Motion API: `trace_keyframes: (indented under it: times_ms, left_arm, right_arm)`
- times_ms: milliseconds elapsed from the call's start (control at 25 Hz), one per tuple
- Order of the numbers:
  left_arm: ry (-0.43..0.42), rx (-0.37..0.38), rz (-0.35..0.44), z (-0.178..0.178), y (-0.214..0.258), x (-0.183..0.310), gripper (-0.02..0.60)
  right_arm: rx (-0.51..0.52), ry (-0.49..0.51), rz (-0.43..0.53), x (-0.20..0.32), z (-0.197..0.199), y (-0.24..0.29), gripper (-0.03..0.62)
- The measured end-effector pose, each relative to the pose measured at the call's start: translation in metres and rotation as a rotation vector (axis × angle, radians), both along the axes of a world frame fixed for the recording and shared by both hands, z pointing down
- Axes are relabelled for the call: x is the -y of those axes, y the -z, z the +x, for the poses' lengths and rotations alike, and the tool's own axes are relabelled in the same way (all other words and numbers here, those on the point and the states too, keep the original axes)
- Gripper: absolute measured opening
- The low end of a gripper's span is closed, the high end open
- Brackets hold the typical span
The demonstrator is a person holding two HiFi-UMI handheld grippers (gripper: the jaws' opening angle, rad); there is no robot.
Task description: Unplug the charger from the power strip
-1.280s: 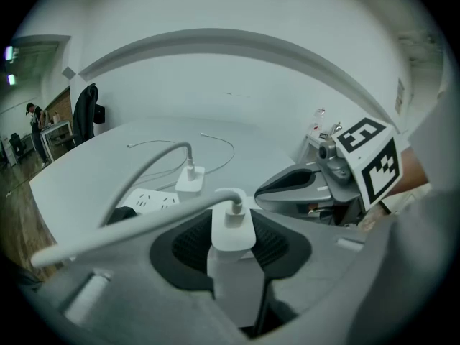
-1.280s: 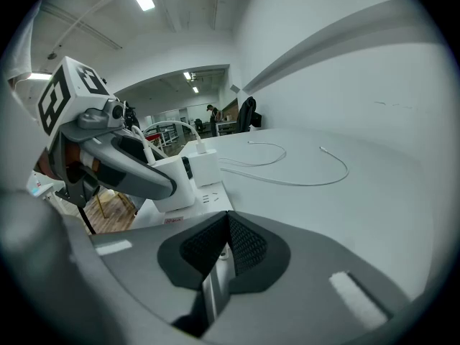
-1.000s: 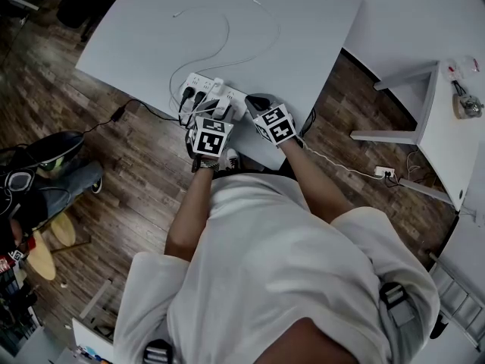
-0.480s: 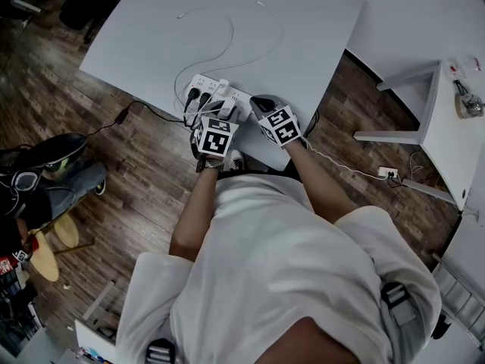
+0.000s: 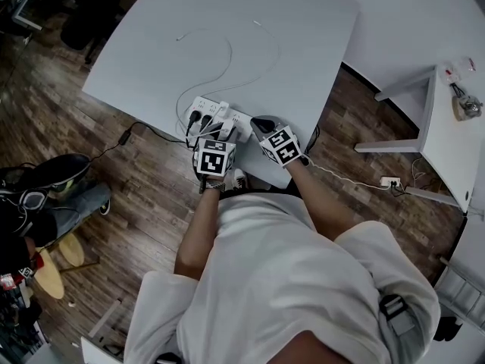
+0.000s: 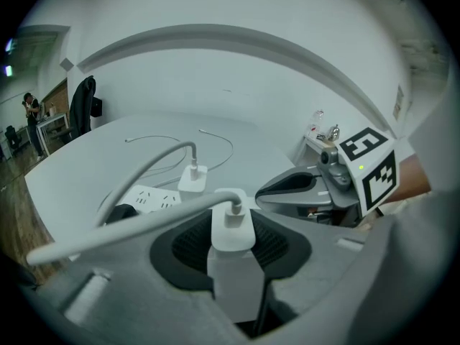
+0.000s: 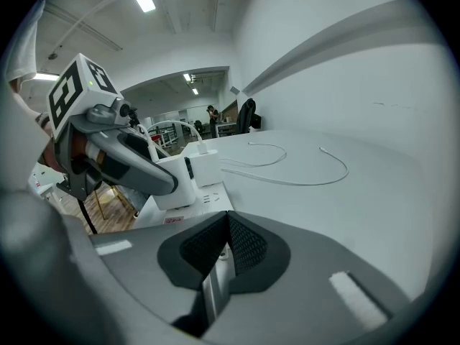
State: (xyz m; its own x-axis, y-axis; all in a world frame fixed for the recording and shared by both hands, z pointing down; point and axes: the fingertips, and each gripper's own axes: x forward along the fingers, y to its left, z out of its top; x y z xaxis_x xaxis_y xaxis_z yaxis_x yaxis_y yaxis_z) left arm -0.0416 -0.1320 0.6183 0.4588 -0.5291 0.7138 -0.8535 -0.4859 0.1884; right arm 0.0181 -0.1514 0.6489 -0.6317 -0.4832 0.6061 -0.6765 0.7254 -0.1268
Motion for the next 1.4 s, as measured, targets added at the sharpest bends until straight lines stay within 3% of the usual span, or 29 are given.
trace_keyframes:
  times_ms: [320,600,840,960,1120,1400]
  left_arm:
    - [0.0,-0.004,0.016,0.002,0.001,0.004,0.143]
    - [0.042,-0.067,0.005,0.0,0.002,0.005,0.143]
    - [-0.038,0.052,0.047,0.004,0.001,0.002,0.143]
    - [-0.032,0.049,0.056,0.003,0.005,0.002,0.143]
    - [0.02,-0.027,0.068,-0.002,0.021,0.006,0.143]
    - [0.096,-0.304,-0.059,-0.003,0.023,-0.026,0.143]
  right_arm:
    - [-0.009,0.0,0.003,0.002,0.0,0.0,0.003]
    - [-0.016,-0.003,0.003,0.002,0.001,0.0,0.003]
    - [-0.021,0.001,0.005,0.0,0.0,-0.002,0.003]
    - [-0.022,0.0,0.009,0.0,0.001,-0.001,0.003]
    - [-0.023,0.0,0.011,0.001,0.001,-0.001,0.003]
    - [-0.008,-0.036,0.006,0.001,0.002,0.0,0.003]
